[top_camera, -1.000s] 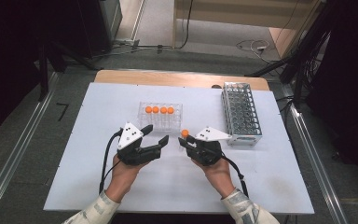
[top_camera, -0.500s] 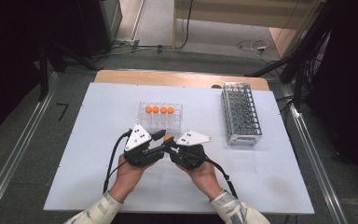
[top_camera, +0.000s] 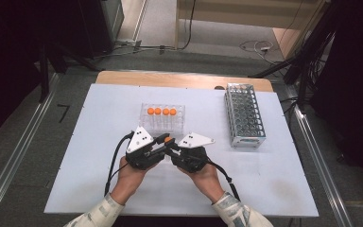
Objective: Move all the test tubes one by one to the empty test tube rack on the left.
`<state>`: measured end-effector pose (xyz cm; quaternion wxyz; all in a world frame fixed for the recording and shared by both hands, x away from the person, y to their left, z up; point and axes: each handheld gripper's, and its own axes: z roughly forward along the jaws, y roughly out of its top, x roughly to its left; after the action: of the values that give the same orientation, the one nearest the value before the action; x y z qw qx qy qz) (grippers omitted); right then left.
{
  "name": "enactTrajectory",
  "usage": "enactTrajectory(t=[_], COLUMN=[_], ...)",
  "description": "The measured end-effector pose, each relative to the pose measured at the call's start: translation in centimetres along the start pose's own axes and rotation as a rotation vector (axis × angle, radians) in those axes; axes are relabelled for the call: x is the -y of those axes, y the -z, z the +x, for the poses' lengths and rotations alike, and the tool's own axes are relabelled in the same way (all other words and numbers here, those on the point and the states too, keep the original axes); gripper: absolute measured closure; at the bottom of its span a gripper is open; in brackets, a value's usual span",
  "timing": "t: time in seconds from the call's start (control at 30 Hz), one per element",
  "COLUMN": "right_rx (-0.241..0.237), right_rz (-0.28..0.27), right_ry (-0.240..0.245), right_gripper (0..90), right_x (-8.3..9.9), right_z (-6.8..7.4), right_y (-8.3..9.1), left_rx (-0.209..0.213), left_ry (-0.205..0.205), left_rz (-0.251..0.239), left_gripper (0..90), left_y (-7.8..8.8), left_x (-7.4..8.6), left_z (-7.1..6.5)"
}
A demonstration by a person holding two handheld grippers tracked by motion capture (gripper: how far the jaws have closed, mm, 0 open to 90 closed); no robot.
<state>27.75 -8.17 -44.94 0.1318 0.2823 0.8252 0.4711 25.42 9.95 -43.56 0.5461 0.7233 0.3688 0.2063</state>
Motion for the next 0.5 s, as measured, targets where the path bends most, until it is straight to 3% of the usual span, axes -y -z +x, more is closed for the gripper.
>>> enactTrajectory(t=[0.07, 0.33, 0.5], right_rx=[-0.004, -0.017, 0.009], right_rz=[0.008, 0.028, 0.037], right_ry=[0.004, 0.01, -0.009], right_gripper=[57.3, 34.3, 28.8], right_x=[0.0, 0.2, 0.5], right_z=[0.0, -0.4, -1.2], right_y=[0.0, 0.0, 0.6], left_rx=[0.0, -0.008, -0.023], left_ry=[0.003, 0.017, 0.044], left_rz=[-0.003, -0.011, -0.022], left_gripper=[69.9, 69.9, 69.9], left_y=[0.1, 0.4, 0.9], left_x=[0.0, -0.1, -0.3], left_z=[0.1, 0.6, 1.4])
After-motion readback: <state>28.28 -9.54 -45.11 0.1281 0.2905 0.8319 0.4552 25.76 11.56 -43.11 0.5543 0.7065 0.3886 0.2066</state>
